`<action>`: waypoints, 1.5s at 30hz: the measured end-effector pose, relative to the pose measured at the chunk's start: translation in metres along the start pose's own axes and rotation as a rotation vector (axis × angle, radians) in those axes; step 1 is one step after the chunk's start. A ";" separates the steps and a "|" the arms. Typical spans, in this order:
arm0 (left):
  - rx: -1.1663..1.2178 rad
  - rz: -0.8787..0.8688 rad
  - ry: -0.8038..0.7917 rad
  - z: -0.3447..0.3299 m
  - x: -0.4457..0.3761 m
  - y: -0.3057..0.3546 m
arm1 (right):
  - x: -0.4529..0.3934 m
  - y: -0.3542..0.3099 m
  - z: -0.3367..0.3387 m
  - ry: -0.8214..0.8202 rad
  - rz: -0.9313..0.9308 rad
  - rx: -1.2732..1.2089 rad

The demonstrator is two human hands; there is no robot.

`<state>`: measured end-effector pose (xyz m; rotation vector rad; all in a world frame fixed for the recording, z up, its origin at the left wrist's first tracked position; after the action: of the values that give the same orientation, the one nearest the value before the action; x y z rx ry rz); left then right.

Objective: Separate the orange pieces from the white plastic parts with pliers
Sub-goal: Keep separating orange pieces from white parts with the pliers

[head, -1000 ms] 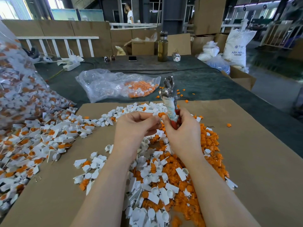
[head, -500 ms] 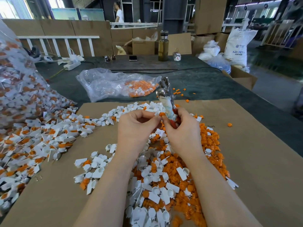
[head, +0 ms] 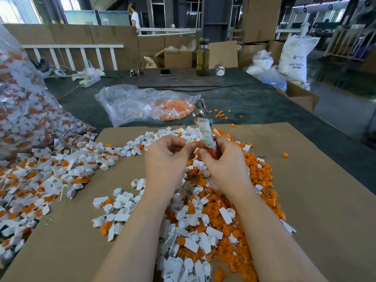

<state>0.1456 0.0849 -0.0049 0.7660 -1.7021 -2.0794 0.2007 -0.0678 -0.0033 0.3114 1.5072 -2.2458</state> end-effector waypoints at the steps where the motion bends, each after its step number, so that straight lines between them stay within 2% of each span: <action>1: 0.001 -0.001 -0.001 0.000 0.000 0.000 | 0.000 0.001 0.000 -0.010 -0.016 -0.025; 10: 0.150 0.017 -0.004 0.006 -0.004 -0.001 | 0.001 0.002 0.002 -0.112 -0.050 -0.025; 18: 0.252 -0.030 0.009 0.017 -0.008 0.000 | 0.007 -0.004 -0.011 -0.359 -0.014 0.068; 38: 0.346 -0.068 -0.017 0.025 -0.014 0.000 | 0.014 -0.001 -0.024 -0.513 -0.046 0.105; 45: 0.374 -0.055 -0.036 0.023 -0.014 0.000 | 0.013 -0.002 -0.023 -0.479 0.011 0.175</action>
<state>0.1430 0.1113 0.0006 0.8947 -2.1456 -1.8387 0.1877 -0.0489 -0.0161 -0.1628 1.0605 -2.2374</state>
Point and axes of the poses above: each hand's wrist, its own x-axis away from the middle knuckle, its own z-axis out of the back of the hand, y = z × x, the point moved 9 cm from there along -x, towards the middle knuckle
